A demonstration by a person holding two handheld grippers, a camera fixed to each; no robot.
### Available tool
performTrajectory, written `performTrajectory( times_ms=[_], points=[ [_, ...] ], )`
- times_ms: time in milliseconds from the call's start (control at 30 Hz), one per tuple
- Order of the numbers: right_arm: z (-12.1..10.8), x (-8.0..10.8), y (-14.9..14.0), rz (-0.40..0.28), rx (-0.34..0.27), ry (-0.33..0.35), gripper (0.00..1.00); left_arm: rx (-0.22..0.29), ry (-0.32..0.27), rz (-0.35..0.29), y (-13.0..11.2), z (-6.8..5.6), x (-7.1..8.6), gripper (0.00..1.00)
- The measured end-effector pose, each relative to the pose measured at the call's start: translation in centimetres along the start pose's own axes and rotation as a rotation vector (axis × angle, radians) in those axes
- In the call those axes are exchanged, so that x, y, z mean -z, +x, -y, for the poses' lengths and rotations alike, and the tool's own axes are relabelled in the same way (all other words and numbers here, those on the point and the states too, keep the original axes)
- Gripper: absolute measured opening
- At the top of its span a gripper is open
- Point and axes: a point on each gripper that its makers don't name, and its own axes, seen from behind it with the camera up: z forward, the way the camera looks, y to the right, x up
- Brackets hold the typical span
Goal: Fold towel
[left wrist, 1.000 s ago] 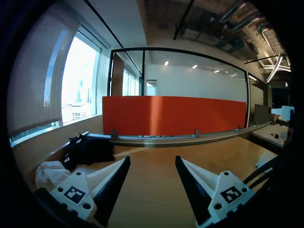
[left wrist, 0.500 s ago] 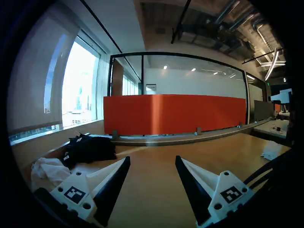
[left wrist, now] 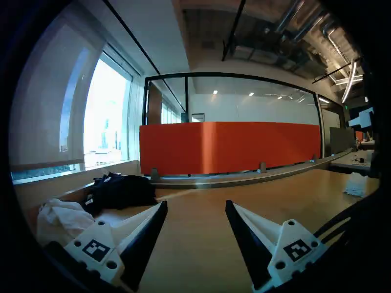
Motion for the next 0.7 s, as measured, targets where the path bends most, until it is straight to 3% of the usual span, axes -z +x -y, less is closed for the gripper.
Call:
performTrajectory(
  times_ms=[700],
  points=[
    [0.2, -0.6, -1.6, 0.020, 0.002, -0.018, 1.00, 0.012, 0.025, -0.001, -2.6, 1.3, -0.1, 0.87]
  ],
)
